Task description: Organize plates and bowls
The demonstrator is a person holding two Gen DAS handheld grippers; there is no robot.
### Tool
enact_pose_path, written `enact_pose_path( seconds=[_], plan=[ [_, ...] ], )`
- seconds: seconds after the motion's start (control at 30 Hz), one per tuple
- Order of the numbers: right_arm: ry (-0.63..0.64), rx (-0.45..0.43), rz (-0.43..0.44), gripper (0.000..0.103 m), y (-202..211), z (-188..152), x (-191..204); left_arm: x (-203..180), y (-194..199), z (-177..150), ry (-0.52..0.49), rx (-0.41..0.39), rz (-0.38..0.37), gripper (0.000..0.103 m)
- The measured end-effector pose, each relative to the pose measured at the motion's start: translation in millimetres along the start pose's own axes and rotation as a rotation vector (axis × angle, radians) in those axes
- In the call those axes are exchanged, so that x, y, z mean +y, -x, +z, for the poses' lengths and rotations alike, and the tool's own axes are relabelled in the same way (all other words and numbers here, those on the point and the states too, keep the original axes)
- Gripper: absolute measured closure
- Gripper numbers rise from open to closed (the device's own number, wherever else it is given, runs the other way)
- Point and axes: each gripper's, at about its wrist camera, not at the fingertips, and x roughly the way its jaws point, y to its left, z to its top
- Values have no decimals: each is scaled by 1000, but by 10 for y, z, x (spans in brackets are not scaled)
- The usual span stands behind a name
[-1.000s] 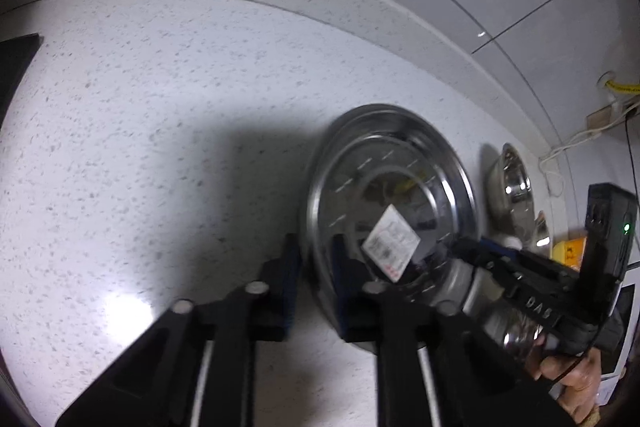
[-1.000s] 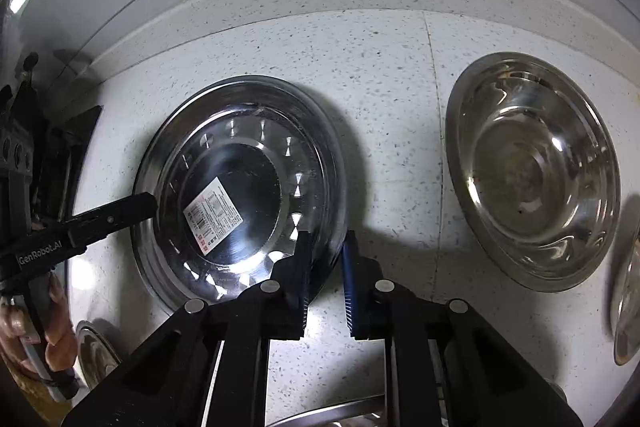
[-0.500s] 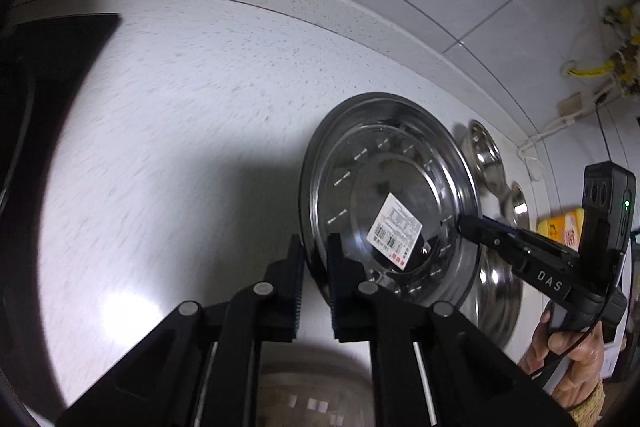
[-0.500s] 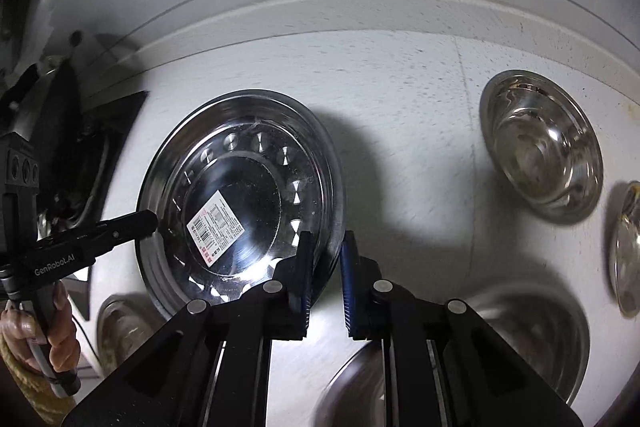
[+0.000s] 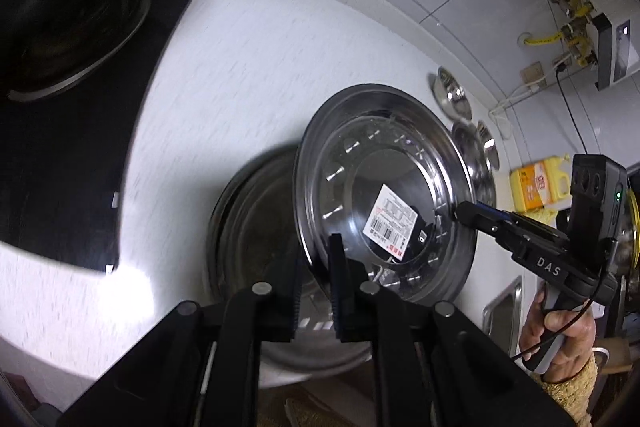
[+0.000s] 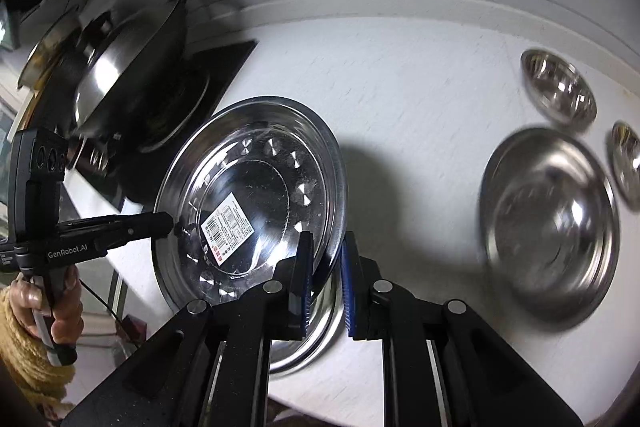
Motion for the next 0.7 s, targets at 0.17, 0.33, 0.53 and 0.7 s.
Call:
enact_pose_path(
  seconds=[0.17,0.33,0.53,0.7],
  plan=[
    [-37,47,0,91,-211,-276,114,162,-81,-240,-5,48,19,92],
    [-59,96,-41,91,-456,-474,198,182,-173,-307,-66,44,98,92],
    [-52,89,-94,89,-456,-524,287,74,-112,-282,-145,-4,157,87],
    [-42,35,-118,81,-219,-465,318,-47,43,-256,-191,-63,166,87]
  ],
)
